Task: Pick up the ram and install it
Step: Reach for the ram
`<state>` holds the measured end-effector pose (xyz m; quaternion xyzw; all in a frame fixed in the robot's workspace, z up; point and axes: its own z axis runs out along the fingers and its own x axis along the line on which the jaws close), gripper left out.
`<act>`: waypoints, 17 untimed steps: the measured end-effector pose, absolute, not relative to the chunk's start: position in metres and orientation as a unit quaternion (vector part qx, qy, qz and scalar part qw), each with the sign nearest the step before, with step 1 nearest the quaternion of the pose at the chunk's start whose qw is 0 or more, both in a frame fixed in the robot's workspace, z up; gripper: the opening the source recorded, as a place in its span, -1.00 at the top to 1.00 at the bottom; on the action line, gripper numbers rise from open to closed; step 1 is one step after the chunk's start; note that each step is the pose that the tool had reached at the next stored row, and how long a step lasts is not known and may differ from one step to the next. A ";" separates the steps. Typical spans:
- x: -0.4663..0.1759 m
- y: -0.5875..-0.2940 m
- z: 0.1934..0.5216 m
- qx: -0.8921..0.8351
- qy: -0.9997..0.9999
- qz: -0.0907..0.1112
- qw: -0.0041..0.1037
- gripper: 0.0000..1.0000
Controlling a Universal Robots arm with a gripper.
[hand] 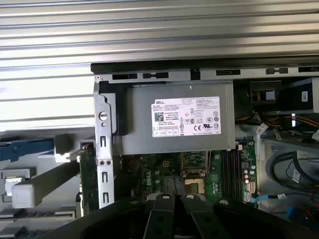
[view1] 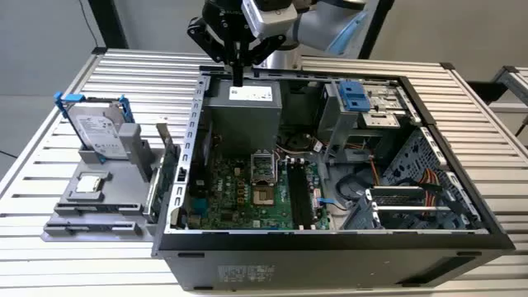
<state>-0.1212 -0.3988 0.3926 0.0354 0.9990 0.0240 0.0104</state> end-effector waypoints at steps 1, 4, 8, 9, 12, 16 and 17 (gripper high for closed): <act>-0.121 -0.399 0.393 0.035 0.999 0.024 0.010 1.00; -0.121 -0.399 0.393 0.035 0.999 0.024 0.010 1.00; -0.121 -0.399 0.393 0.035 0.999 0.024 0.010 1.00; -0.121 -0.399 0.393 0.035 0.999 0.024 0.010 1.00; -0.121 -0.399 0.393 0.035 0.999 0.024 0.010 1.00; -0.124 -0.399 0.393 0.035 0.999 0.024 0.010 1.00; -0.125 -0.399 0.393 0.035 0.999 0.024 0.010 1.00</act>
